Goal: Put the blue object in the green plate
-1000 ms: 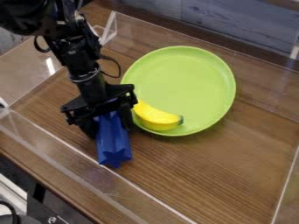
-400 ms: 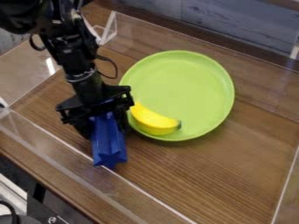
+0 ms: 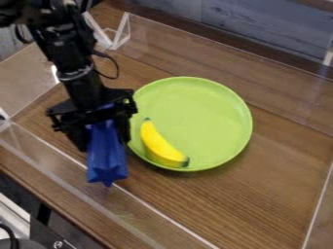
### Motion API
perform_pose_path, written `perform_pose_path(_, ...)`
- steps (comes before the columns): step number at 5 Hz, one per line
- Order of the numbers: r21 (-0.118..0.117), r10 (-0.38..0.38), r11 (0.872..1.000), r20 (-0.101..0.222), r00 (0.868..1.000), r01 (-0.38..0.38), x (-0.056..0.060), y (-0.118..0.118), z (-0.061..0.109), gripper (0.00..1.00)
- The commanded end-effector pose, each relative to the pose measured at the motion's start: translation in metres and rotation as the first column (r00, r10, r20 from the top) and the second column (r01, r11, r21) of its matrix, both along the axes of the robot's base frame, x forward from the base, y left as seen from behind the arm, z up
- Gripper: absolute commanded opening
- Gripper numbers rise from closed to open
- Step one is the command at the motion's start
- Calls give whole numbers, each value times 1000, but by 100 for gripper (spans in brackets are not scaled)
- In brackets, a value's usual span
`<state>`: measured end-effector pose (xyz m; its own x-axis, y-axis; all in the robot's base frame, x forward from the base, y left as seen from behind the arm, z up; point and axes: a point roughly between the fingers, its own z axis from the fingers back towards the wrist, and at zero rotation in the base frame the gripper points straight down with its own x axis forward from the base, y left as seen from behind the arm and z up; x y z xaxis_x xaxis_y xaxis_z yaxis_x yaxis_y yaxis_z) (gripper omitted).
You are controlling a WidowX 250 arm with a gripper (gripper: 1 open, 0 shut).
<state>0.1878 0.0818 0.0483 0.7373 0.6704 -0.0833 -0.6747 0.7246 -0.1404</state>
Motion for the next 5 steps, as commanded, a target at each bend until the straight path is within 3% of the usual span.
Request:
perform_pose_path(1,29,31,999,41,999,-32,-2,6,14,0)
perform_pose_path(2,26,78,996,44,996,-80,-7,5,17,0)
perform_pose_path(4,15,81,997,51,995,-82,13,6,28,0)
perform_pose_path(5,11,194,981,55,979,-195,16,13,30,0)
